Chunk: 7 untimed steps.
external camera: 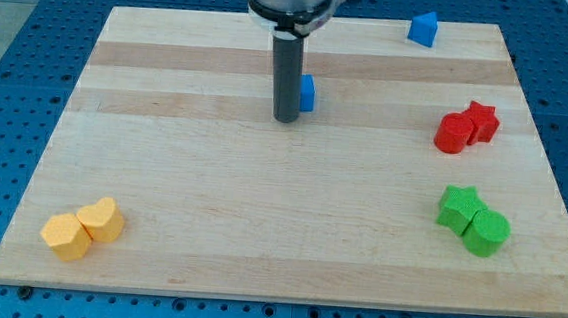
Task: Move the blue cube to the blue bottom of the triangle
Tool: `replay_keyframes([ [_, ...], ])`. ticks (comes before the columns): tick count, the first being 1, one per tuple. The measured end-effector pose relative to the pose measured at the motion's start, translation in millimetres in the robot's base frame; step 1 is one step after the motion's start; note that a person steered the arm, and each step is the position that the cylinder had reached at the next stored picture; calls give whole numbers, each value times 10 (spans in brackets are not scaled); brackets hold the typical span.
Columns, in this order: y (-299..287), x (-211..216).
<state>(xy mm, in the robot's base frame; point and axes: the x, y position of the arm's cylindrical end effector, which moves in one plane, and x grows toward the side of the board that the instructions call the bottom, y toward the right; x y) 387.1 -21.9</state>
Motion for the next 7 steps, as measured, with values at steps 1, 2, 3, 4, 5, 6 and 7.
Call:
replay_keyframes([
  [1, 163, -346],
  [2, 516, -652],
  [3, 433, -587],
  [4, -67, -417],
  [5, -87, -665],
  [6, 476, -974],
  [7, 1264, -1244],
])
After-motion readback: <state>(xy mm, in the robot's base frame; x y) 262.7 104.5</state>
